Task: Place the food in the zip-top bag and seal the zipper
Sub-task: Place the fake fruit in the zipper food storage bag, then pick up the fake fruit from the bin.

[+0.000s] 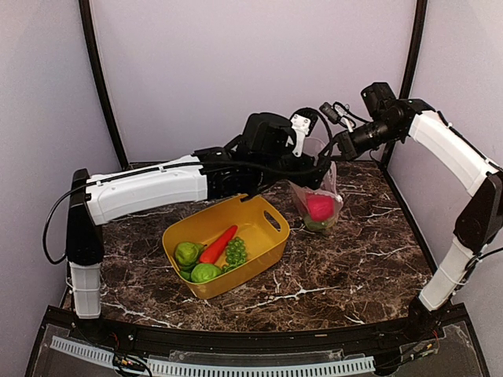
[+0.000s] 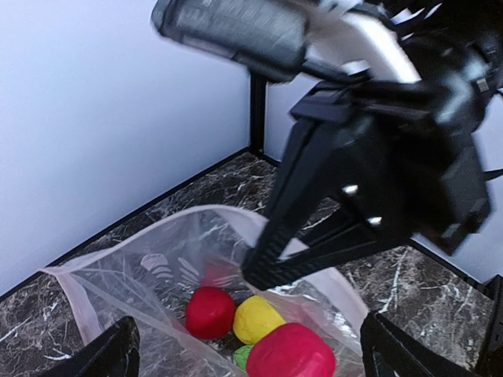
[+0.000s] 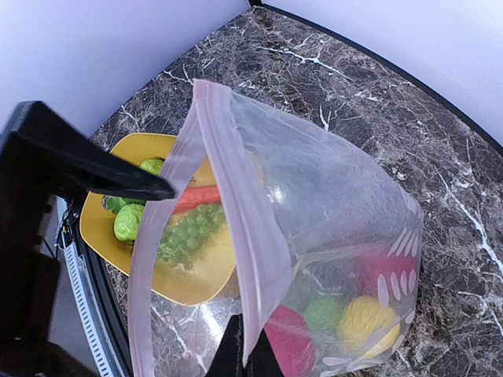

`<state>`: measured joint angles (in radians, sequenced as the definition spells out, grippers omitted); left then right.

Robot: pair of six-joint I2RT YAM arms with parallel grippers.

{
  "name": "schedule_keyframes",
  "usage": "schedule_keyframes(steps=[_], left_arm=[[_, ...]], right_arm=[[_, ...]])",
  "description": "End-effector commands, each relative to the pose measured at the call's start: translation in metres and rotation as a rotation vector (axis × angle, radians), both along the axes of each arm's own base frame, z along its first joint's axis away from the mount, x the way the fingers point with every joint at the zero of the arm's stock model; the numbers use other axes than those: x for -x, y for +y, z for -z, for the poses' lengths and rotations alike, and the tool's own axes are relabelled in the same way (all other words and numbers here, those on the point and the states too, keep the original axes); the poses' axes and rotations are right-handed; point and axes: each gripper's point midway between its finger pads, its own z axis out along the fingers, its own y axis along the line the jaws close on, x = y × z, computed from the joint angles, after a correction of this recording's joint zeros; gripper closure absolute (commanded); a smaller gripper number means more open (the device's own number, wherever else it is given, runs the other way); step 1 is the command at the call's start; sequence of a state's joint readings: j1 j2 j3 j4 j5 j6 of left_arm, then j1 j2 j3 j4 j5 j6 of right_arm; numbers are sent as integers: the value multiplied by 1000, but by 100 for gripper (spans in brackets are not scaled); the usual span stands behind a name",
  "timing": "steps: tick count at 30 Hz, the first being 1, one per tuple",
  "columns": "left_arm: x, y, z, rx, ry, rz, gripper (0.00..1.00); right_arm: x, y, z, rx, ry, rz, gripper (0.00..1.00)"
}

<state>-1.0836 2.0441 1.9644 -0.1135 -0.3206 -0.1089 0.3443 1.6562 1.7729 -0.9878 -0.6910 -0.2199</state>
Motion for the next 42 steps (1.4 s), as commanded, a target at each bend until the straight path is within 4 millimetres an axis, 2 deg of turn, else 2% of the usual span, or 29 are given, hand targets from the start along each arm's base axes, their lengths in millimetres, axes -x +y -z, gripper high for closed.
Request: schedule_keyframes(steps=[1,3,4,5,6,7,8,9,10,11,12,13,14,16,18,21,24,27,31,37,42], left_arm=[[38,24,-79,131,-75,84,3],[45,36,-82,143,-75,82,3],[46,41,-65,116,-56,71,3],[50,52,-75,133,-63,61,3],[50,60,-57,98,-43,37,3],[53,72,-60,97,-44,22,3],[52,81,-39,52,-26,-9,3],[55,94,-39,41,-23,-25,3],[55,105,-18,-5,-7,-59,3],[58,118,-16,-23,0,-77,3],[57,130,4,-67,17,-118,3],[58,145,5,-78,27,-155,2],[60,157,15,-103,42,-170,2],[60,178,35,-163,95,-219,1],[59,199,55,-221,156,-270,1],[57,227,82,-298,250,-330,1],[57,243,102,-349,321,-356,4],[56,249,113,-373,381,-365,6],[57,255,136,-460,463,-384,8],[62,275,170,-630,565,-413,9],[65,279,183,-695,599,-368,11]], right_arm=[[-13,0,1,-5,-9,17,100],[-15,-1,0,-5,-10,22,100],[-15,-1,0,-6,-13,22,100],[-16,-2,-1,-4,-15,23,100],[-17,-3,0,-1,-19,25,100],[-17,-4,0,4,-24,26,100],[-19,-6,0,16,-34,33,100],[-22,-9,-2,33,-55,43,100],[-28,-15,-8,48,-85,64,100],[-36,-24,-21,57,-135,95,100],[-45,-35,-33,67,-179,131,100],[-57,-53,-47,77,-221,187,100],[-66,-65,-58,80,-254,227,100],[-75,-77,-71,76,-283,274,100],[-71,-69,-66,53,-257,245,100],[-54,-42,-37,31,-156,148,100],[-39,-24,-12,14,-90,85,100],[-29,-14,-1,14,-66,54,100],[-24,-8,0,11,-61,36,100],[-19,-6,2,1,-53,22,100],[-16,-7,4,-1,-52,19,100]])
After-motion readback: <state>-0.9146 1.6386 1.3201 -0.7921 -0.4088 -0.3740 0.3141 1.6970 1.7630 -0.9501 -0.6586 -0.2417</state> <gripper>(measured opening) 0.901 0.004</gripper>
